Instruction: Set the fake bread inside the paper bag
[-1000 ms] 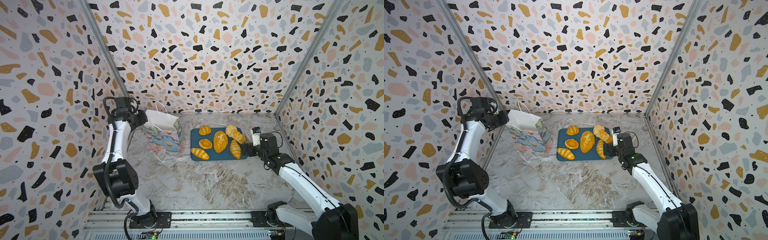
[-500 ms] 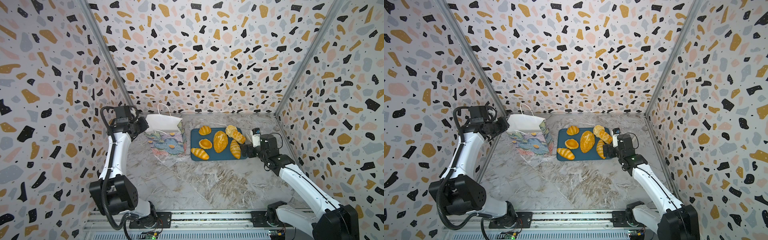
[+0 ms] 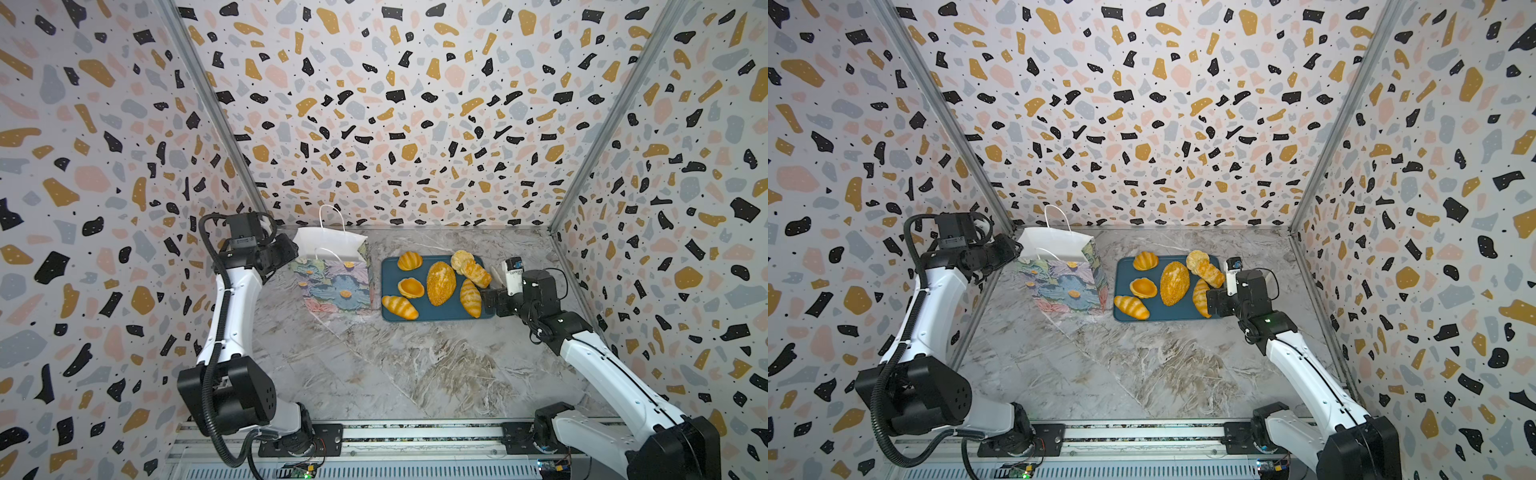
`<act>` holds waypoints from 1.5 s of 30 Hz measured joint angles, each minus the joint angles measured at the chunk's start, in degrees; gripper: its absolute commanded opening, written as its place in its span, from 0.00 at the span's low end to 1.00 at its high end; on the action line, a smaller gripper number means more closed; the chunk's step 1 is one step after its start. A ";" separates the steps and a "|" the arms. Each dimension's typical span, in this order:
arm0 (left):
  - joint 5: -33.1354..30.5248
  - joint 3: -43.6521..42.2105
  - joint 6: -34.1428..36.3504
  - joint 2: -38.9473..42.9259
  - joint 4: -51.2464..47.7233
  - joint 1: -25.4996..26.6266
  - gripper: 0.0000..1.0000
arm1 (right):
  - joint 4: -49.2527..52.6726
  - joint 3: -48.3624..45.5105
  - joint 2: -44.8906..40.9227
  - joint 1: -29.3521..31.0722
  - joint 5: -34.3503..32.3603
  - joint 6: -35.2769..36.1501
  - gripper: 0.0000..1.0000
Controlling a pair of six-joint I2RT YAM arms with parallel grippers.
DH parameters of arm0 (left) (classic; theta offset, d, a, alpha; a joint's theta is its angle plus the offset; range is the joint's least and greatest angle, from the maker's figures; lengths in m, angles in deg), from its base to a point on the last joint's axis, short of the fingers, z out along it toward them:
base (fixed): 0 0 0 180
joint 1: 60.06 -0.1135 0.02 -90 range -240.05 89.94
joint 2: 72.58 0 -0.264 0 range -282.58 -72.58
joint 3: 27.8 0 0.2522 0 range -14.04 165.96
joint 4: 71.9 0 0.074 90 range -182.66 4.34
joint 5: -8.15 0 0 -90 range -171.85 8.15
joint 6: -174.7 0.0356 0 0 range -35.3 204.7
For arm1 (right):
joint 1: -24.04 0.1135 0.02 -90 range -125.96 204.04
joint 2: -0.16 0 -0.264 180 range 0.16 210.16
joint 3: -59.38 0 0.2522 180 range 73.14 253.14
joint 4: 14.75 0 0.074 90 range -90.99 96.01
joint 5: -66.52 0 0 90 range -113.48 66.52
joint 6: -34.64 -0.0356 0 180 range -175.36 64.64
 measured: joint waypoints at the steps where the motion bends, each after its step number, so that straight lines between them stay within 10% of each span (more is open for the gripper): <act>1: -0.02 0.00 -0.02 0.11 -0.02 0.00 0.50 | 0.00 0.00 -0.02 0.00 0.00 0.00 0.99; 26: 0.74 0.00 -0.26 6.88 4.13 0.00 1.00 | 0.07 0.00 -1.70 0.00 -0.07 -1.38 0.99; 45: -1.60 4.61 -2.03 2.01 14.38 0.00 1.00 | 3.10 2.62 0.76 -0.02 -8.02 -8.00 0.99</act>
